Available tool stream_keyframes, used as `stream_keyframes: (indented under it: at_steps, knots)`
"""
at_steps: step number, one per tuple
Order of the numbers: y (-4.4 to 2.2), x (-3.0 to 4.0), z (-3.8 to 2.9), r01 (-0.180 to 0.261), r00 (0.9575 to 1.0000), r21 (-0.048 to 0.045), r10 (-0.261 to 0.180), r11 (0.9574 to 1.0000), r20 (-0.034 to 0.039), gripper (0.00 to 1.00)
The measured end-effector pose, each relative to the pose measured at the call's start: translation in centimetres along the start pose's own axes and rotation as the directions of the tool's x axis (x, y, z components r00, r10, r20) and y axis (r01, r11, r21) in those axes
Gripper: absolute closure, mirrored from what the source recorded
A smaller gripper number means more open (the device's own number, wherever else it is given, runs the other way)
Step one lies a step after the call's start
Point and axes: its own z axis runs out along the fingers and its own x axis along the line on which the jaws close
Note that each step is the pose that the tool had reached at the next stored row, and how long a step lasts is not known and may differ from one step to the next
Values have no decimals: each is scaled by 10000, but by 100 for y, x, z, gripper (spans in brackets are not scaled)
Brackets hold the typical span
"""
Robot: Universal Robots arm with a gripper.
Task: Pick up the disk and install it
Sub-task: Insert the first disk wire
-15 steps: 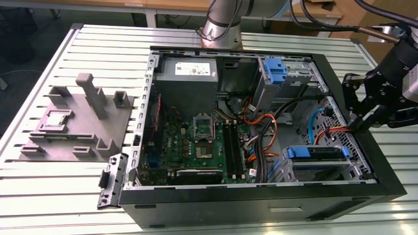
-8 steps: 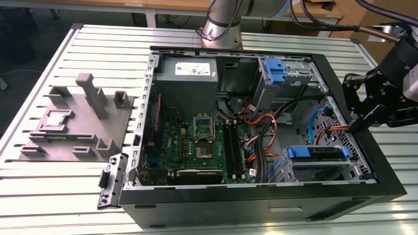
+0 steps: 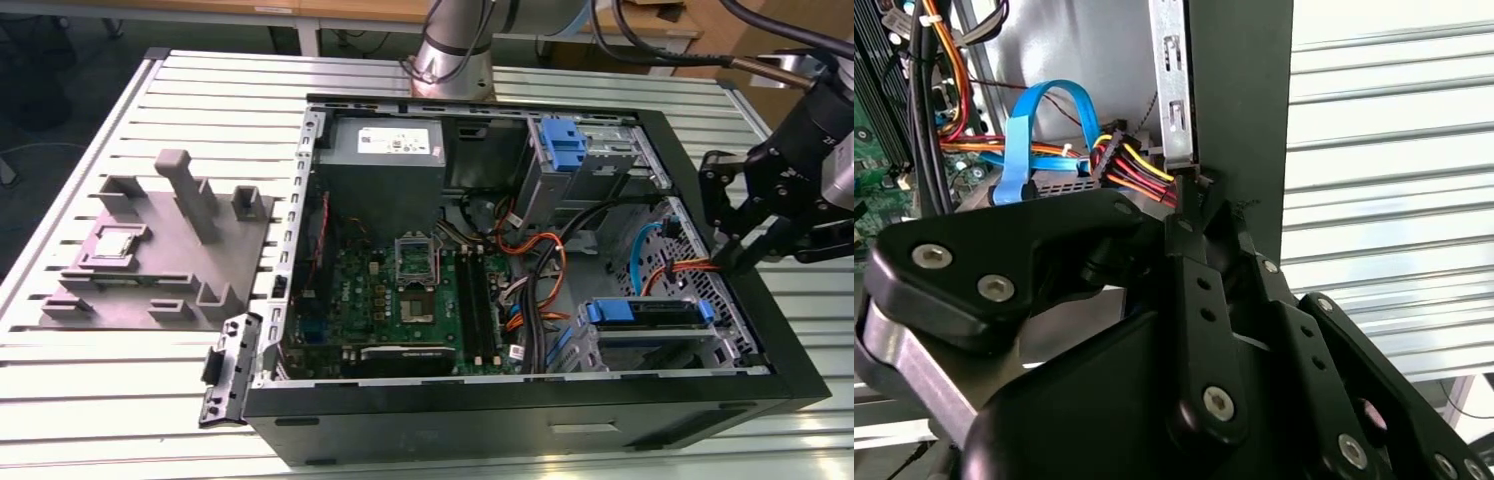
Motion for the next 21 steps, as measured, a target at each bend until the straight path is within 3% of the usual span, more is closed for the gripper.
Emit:
stream_keyframes:
  at_steps: [6, 7, 12, 21]
  knots:
    - [3, -5, 15, 143, 9999, 40, -143, 9999, -73, 73]
    - [4, -5, 13, 143, 9999, 37, -143, 9999, -79, 80]
    - [1, 0, -84, 143, 9999, 43, -142, 9999, -72, 82]
    - [27, -24, -96, 143, 9999, 41, -142, 9999, -73, 84]
